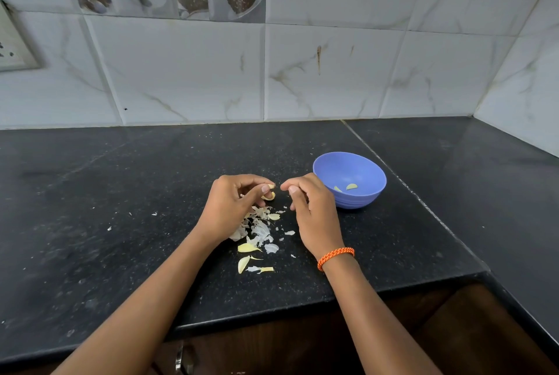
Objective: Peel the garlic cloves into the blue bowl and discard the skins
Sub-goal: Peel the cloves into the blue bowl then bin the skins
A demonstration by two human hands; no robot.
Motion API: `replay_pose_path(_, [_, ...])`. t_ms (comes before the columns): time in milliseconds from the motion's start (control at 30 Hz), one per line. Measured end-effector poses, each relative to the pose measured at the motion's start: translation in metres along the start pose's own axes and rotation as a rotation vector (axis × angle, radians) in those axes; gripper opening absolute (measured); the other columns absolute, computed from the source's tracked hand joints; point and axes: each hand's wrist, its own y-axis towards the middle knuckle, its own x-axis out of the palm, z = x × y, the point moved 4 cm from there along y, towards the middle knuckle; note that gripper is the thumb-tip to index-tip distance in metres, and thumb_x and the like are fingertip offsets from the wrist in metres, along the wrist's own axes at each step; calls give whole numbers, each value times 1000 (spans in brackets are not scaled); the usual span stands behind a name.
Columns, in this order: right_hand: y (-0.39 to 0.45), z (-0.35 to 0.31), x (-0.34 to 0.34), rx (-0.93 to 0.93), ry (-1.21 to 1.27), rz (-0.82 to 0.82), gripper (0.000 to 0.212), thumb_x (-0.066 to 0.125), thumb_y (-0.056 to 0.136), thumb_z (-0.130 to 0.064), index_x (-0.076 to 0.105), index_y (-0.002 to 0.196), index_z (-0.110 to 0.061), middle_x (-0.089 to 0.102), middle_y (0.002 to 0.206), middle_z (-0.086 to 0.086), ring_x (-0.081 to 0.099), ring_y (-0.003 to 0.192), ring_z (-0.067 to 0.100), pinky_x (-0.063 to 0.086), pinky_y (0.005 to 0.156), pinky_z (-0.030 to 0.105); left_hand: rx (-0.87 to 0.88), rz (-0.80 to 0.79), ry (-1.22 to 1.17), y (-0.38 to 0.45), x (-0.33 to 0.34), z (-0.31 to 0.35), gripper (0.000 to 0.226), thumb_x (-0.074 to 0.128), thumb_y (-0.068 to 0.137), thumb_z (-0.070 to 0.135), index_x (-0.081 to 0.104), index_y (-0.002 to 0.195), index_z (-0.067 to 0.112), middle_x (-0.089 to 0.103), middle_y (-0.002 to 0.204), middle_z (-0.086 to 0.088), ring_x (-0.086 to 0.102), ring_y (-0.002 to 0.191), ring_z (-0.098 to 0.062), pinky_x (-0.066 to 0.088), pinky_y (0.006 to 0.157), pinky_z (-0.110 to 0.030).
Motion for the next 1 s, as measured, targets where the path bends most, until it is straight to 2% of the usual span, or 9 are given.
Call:
replay_pose_path(100, [1, -3, 0, -22, -13, -6, 18, 60, 105, -15, 76, 99, -23, 62, 99, -10, 64, 89, 11, 55, 75, 32, 13, -8, 37, 0, 1, 1, 13, 72, 104, 26, 84, 108, 22, 82, 92, 3, 76, 76, -16, 57, 67, -25])
replay_pose_path(167, [1, -4, -2, -20, 5, -4, 14, 72, 96, -9, 75, 93, -23, 62, 97, -10, 65, 82, 13, 56, 71, 32, 36, -5, 79, 0, 1, 3, 13, 72, 104, 25, 84, 107, 22, 82, 91, 6, 75, 75, -15, 56, 66, -22])
replay_pose_path(233, [1, -5, -4, -25, 5, 13, 19, 77, 90, -7, 70, 93, -24, 62, 97, -9, 66, 77, 14, 56, 68, 29, 54, -6, 122, 0, 2, 4, 13, 73, 103, 26, 84, 107, 22, 81, 89, 8, 75, 74, -15, 56, 65, -22])
replay_pose_path(367, [0, -11, -2, -93, 36, -10, 22, 75, 94, -9, 74, 111, -23, 67, 100, -8, 67, 84, 15, 47, 66, 16, 72, -17, 139, -1, 2, 5, 11, 77, 100, 22, 86, 106, 20, 81, 84, 8, 75, 71, -14, 58, 66, -23])
replay_pose_path(533, [-3, -14, 0, -157, -49, -22, 10, 75, 100, -22, 79, 109, -22, 71, 101, -9, 67, 87, 8, 49, 65, 14, 62, -11, 67, -1, 1, 6, 7, 79, 98, 19, 86, 97, 18, 81, 83, 2, 76, 69, -19, 58, 63, -27])
replay_pose_path(633, [-2, -13, 0, -147, -27, -17, 11, 76, 98, -15, 79, 107, -20, 73, 96, -7, 65, 81, 8, 45, 63, 12, 42, -15, 16, -1, 2, 6, 9, 79, 98, 23, 85, 95, 17, 79, 81, -2, 76, 68, -22, 60, 61, -37])
replay_pose_path(767, [-2, -11, 1, -110, 36, -27, 15, 77, 95, -10, 79, 107, -18, 74, 97, -5, 70, 84, 10, 53, 63, 18, 28, -8, -53, -2, 3, 8, 15, 80, 96, 27, 84, 92, 12, 78, 79, -7, 76, 68, -23, 56, 59, -26])
replay_pose_path(867, [-2, -11, 1, -108, 61, -21, 17, 75, 96, -7, 79, 108, -18, 76, 96, -6, 71, 84, 13, 58, 64, 25, 19, -19, -90, -1, 4, 9, 15, 80, 95, 25, 84, 96, 11, 80, 83, -7, 77, 72, -24, 57, 61, -26])
replay_pose_path(1000, [-1, -8, -4, -45, 120, 22, 13, 74, 96, -5, 80, 105, -13, 79, 94, -7, 74, 87, 6, 58, 71, 16, 18, -59, -121, -2, 6, 11, 9, 81, 95, 15, 85, 100, 9, 83, 93, -5, 79, 77, -26, 59, 65, -23])
